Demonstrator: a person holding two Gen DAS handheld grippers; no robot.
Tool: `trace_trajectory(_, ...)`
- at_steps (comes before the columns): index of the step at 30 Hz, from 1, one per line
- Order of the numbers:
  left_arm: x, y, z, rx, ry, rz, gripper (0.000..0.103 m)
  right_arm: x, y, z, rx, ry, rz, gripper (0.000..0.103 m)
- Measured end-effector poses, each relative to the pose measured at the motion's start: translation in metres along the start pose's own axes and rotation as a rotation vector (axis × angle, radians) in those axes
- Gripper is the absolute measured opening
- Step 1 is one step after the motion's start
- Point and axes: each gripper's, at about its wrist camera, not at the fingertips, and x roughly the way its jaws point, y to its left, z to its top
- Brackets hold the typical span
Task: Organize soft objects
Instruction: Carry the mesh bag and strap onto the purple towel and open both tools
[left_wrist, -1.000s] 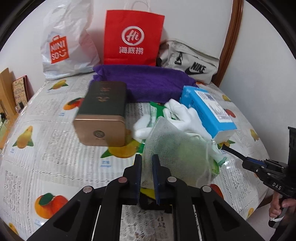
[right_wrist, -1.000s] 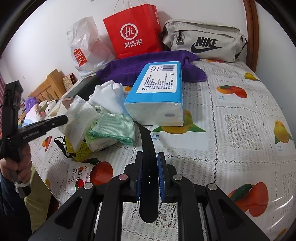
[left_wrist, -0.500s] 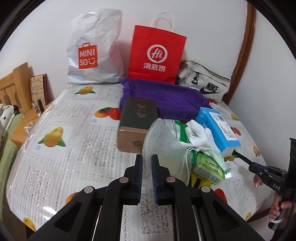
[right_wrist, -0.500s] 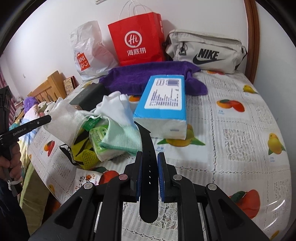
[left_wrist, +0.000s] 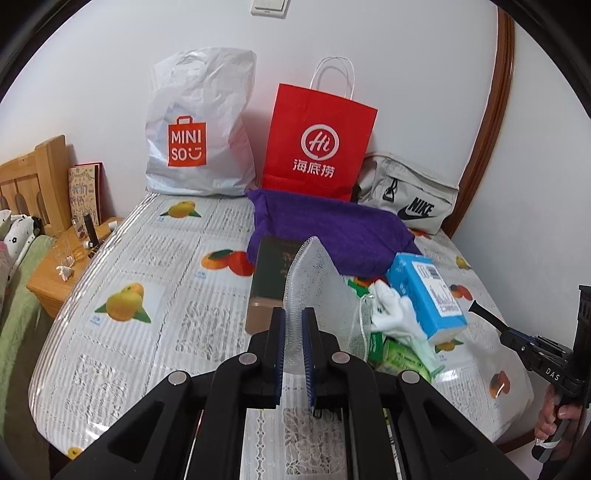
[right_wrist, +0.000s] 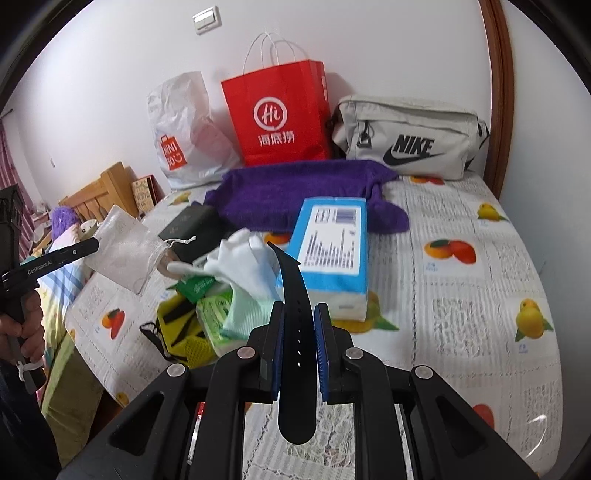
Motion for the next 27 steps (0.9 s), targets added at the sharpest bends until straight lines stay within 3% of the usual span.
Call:
trace_trajectory(14, 0.038, -0.006, 0.044, 0.014, 0.013, 0.051, 0.009, 0.021, -0.010, 0.056, -0.007, -0.039, -0.014, 0.015)
trace_trajectory(27, 0.104, -0.014, 0.095, 0.023, 0.042, 0.052, 0.009, 0.079, -0.031, 0.116, 0.001, -0.037, -0.026, 0.015)
